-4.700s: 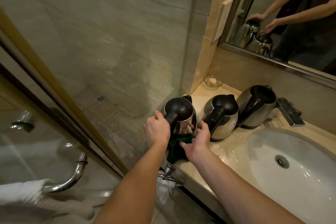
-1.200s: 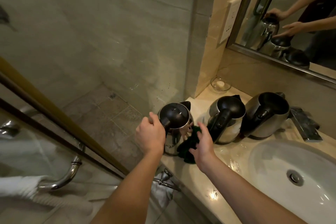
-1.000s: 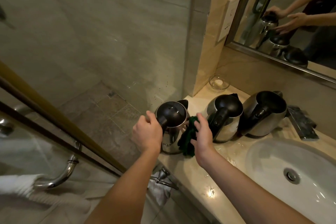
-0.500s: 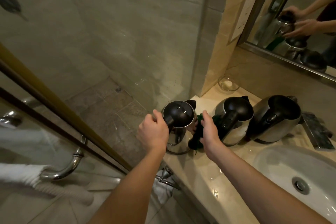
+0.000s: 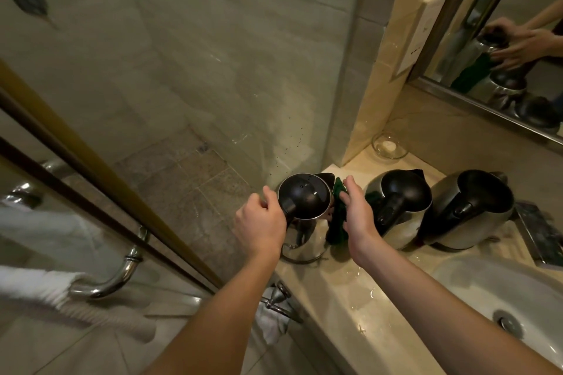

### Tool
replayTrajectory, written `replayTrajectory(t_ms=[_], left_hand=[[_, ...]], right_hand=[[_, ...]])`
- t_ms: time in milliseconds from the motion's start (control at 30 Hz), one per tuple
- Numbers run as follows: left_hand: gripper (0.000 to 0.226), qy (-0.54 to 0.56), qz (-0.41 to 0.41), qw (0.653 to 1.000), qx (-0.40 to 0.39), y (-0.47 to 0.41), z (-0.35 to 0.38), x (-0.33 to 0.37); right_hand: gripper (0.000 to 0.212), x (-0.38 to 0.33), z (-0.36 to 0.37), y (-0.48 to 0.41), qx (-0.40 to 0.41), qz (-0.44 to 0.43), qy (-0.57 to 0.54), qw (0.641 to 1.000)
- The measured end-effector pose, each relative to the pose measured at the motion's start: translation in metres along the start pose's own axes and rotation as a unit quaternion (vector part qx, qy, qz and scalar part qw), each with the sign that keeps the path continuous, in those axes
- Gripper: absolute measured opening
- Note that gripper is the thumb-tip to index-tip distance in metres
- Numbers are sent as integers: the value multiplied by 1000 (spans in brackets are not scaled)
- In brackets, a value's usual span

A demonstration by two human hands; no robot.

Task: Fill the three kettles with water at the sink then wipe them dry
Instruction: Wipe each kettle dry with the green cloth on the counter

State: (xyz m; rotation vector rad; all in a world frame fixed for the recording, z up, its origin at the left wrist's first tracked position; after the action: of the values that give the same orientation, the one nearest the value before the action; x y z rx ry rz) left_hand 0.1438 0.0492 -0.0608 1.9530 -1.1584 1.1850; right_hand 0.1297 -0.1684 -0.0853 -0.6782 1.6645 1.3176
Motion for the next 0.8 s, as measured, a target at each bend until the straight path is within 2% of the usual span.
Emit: replayTrajectory(t_ms=[133,267,367,533,667,800], left_hand=[[49,-11,0,1000,4,-1,-2,2],[49,-6,-7,1000,7,0,-1,-2],[48,-13,-10,1000,-1,-2,0,-2],[47,-51,-10,998,-28,-4,1,1],[47,-57,0,997,-58,-5,4,2],[47,-59,5,997,-53,-5,4,3]], right_hand=[[53,9,4,-12,3,28,10,1000],[61,27,1,-25,14,107,-25,994],[63,25,-1,-29,26,135,-44,990],[55,6,-4,-32,29,108,-28,993],[53,-13,-5,-39,4,61,10,998],[57,-13,-5,-54,-30,55,53,997]])
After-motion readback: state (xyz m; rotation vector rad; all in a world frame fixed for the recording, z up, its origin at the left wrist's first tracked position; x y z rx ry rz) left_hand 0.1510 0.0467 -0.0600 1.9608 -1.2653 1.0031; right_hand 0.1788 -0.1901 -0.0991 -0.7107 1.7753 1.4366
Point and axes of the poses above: each hand's wrist, its own y-axis away from the middle knuckle, its own z-axis out of the palm, x = y × z, the point moved 10 cm from there along -y, towards the middle knuckle, and after that the axes turned 8 degrees about y, right-handed, at the moved point
